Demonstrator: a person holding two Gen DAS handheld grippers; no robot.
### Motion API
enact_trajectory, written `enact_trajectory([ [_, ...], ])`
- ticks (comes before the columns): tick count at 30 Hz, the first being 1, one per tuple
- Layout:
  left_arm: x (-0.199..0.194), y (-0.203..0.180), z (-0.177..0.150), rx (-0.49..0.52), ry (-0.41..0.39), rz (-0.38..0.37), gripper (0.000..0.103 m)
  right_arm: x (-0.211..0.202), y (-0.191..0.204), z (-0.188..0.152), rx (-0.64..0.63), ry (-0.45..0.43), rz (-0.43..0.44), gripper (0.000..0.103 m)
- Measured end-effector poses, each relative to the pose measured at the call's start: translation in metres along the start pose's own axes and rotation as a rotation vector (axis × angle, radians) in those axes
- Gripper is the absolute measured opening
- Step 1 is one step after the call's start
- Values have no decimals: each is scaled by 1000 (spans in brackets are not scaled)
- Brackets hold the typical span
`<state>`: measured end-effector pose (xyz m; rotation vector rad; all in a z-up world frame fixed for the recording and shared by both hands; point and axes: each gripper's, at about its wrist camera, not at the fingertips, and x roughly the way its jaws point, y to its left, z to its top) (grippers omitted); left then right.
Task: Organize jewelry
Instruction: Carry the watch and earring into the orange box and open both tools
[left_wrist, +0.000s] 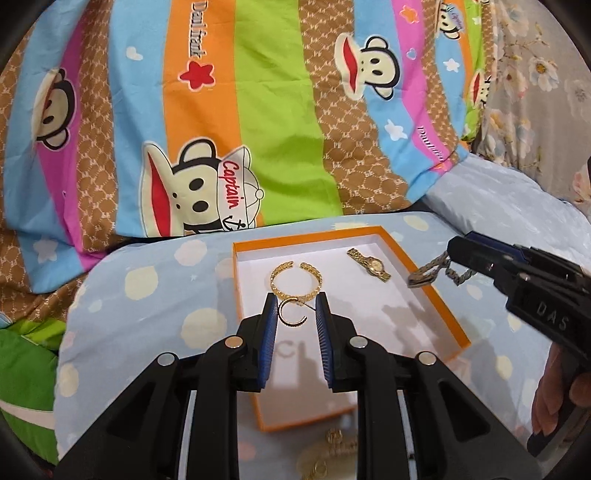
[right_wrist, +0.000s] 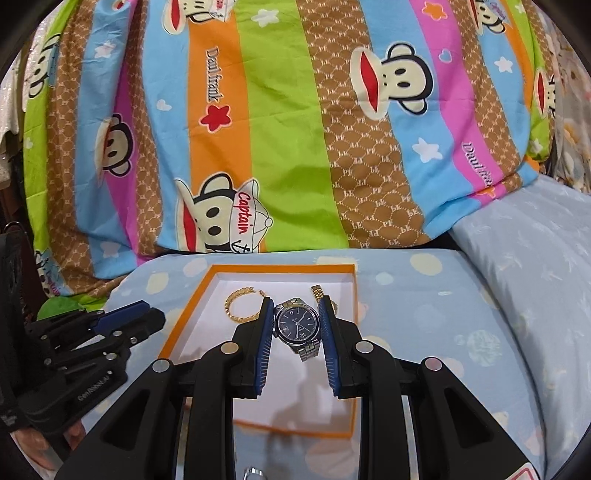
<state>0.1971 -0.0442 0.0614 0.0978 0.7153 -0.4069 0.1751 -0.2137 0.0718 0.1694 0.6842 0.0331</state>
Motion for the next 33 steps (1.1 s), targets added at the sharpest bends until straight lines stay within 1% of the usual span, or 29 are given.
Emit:
enact_trajectory([
  [3,25,5,3,-28,29,-2,20,22,-3,-4,15,32,-4,24],
  [7,47,7,1,-44,58,-5,20,43,-10,-13,30,76,-14,24],
  [11,59,7,-5,-52,81,-16,20,53,-14,-23,33,110,-23,24],
  [15,67,5,-12,-46,101,-6,21,59,-18,-32,40,136,-33,24],
  [17,69,6,-15,-52,111,2,25,59,-19,-35,40,141,-34,24],
  [19,70,8,-15,-67,107,9,44,55,-19,-35,41,117,-46,25],
  [20,68,10,-15,-72,98,13,49,53,-19,-34,41,112,-48,26],
  [21,65,10,-15,-77,86,19,56,50,-19,-34,44,103,-48,26],
  [22,62,11,-15,-79,76,22,59,46,-20,-33,50,94,-46,26],
  [27,33,22,-16,-121,38,12,60,17,-21,-34,62,52,-38,27],
  [30,7,27,-26,-115,18,26,63,-7,-21,-48,52,40,-40,30],
  [31,-2,30,-33,-112,15,36,64,-13,-21,-53,53,43,-37,31],
  [33,-15,33,-44,-117,17,33,64,-22,-22,-65,60,57,-42,31],
])
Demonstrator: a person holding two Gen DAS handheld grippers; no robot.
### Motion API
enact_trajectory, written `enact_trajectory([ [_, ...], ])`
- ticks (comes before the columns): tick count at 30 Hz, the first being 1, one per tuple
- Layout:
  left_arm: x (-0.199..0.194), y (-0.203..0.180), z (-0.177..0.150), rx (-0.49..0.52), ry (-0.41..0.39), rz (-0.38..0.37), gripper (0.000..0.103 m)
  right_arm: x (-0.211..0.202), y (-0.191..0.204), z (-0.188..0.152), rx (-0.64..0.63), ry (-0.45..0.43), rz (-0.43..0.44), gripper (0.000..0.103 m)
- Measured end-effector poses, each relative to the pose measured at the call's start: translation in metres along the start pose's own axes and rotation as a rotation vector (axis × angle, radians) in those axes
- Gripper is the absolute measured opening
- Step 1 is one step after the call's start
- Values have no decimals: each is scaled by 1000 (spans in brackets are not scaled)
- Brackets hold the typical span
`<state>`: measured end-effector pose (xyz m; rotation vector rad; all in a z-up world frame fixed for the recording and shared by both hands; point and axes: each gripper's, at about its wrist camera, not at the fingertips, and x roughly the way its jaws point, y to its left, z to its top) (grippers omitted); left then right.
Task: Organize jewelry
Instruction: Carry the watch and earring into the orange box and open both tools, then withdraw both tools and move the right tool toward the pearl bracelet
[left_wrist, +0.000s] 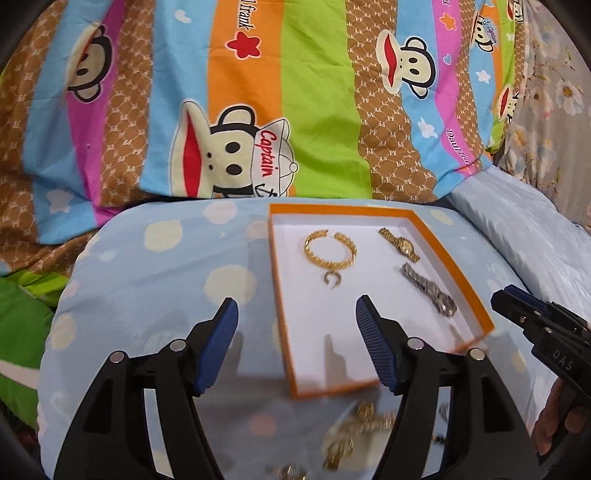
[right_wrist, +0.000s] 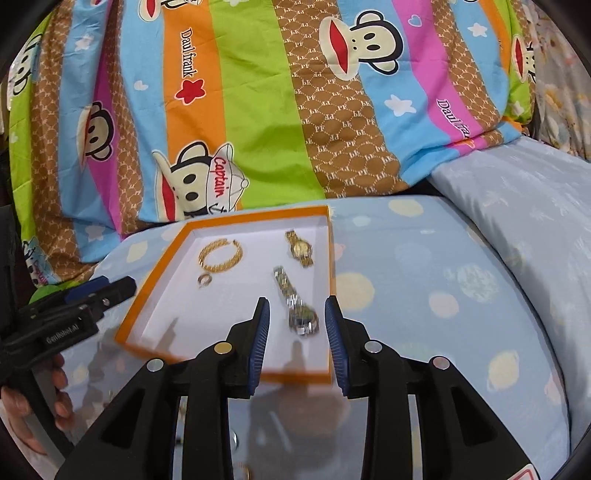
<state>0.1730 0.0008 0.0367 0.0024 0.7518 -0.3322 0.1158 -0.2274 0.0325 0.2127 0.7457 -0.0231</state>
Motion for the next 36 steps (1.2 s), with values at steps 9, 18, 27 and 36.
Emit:
enact_trajectory([
  [9,-32,10,-56,-9,66,33,65,-27,5,-55,-4,66,-21,31],
  [18,-48,15,-98,-5,116,51,65,-40,15,-87,-32,100,-9,31],
  [27,-47,15,-103,-12,135,48,67,-41,34,-87,-67,107,33,31],
  [36,-48,18,-106,-30,143,42,69,-8,78,-66,-241,128,104,42],
])
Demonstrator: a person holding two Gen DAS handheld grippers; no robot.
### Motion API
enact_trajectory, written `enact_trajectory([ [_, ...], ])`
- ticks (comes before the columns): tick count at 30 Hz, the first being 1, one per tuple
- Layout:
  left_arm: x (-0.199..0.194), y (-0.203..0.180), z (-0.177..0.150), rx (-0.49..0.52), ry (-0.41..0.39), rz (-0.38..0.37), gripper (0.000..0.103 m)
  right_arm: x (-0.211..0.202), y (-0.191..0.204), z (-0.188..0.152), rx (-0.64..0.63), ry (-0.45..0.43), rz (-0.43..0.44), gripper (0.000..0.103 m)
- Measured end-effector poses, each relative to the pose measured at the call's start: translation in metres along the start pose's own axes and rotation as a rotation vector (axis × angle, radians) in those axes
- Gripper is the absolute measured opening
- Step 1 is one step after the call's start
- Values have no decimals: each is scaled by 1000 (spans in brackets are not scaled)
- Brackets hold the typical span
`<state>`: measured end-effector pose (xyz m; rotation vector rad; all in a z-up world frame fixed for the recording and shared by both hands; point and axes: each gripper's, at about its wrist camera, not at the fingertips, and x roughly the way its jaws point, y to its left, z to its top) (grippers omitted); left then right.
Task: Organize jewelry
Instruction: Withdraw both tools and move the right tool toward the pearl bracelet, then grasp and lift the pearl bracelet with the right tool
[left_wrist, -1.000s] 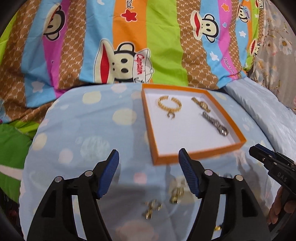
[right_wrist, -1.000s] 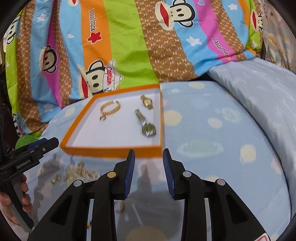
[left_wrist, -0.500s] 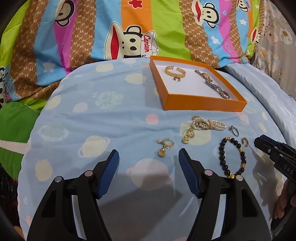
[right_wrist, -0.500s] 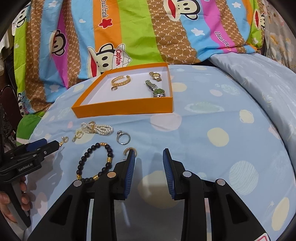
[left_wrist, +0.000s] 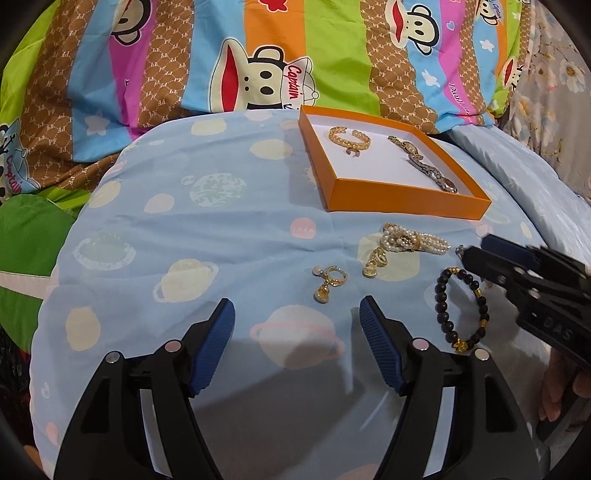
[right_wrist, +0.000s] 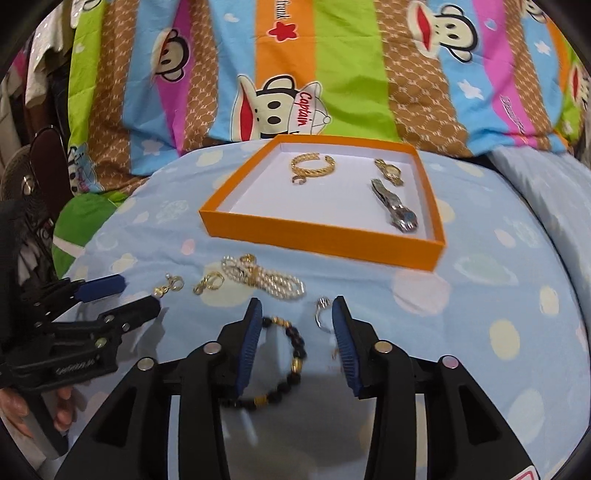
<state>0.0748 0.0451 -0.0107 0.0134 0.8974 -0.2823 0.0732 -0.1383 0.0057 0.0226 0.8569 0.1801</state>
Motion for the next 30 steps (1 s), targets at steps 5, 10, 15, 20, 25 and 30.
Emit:
enact_trajectory([
  [5,-1,5,-1,-19,2,-10,73,21,7,14,-52,29,16,42],
  [10,0,6,-1,-26,5,-15,73,41,12,22,-84,82,61,46],
  [15,0,6,-1,-26,6,-20,73,49,14,23,-106,103,72,44],
  [20,0,3,-1,-14,7,-25,73,43,13,18,-103,106,79,15],
  [25,-2,-4,-2,6,9,-44,73,30,10,11,-79,84,71,15],
  [30,-9,-23,-5,34,19,-101,73,1,-1,10,-24,21,41,15],
])
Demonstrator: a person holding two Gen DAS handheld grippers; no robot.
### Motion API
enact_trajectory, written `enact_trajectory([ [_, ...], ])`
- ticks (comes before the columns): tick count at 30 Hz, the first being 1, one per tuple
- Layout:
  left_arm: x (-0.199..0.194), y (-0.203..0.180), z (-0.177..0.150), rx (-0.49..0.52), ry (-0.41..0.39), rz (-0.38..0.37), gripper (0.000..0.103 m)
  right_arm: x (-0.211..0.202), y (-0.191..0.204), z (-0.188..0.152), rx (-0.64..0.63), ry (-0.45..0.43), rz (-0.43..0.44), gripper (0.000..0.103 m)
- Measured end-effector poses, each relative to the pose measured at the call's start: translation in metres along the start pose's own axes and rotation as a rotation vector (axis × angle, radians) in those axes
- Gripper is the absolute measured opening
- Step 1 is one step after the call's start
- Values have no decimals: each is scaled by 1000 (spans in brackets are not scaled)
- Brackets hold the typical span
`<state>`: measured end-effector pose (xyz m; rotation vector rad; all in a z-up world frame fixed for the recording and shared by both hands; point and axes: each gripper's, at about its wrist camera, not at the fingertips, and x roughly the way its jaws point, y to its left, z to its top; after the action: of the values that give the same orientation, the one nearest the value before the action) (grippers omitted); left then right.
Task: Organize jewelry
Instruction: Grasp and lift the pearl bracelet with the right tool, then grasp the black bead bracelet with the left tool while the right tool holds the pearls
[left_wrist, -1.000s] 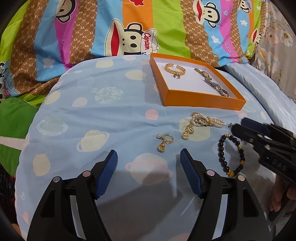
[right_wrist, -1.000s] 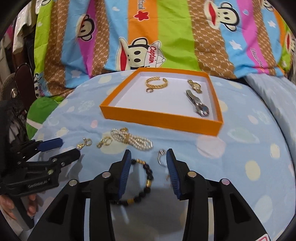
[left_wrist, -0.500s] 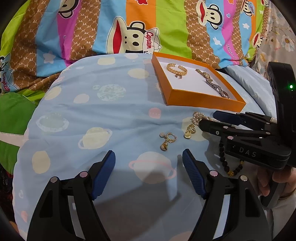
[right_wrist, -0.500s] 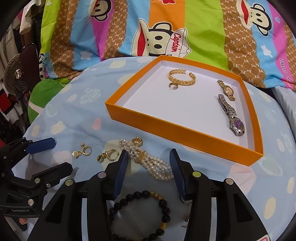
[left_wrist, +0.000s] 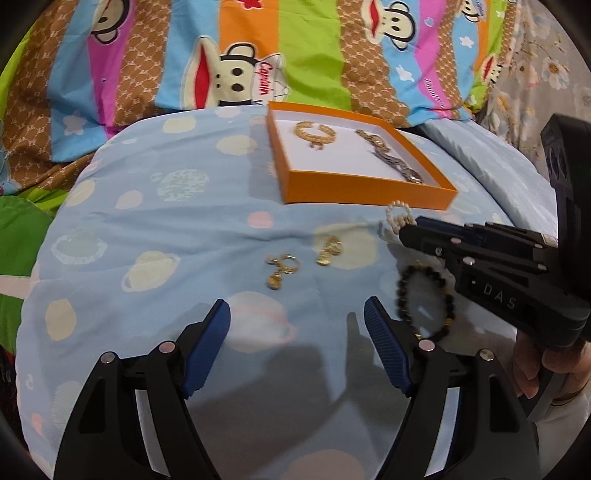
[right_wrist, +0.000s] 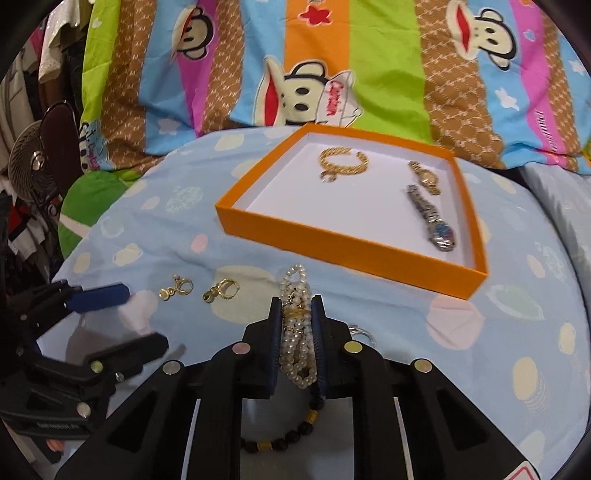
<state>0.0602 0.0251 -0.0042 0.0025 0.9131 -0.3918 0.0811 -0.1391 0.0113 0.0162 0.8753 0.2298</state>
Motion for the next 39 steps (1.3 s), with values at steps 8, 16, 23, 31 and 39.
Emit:
enact_trajectory([
  [8,3,-48,4,80,15,-86,81,-47,-34,-12,120,-66,-59,15],
  [16,19,-72,9,100,49,-87,81,-62,-55,-28,181,-74,-81,15],
  [23,29,-89,1,156,78,-47,74,-63,-59,-36,203,-70,-82,15],
  [31,27,-88,-1,148,51,-21,53,-62,-59,-38,209,-71,-75,15],
  [39,23,-84,0,124,69,-93,15,-59,-53,-37,203,-67,-62,15],
])
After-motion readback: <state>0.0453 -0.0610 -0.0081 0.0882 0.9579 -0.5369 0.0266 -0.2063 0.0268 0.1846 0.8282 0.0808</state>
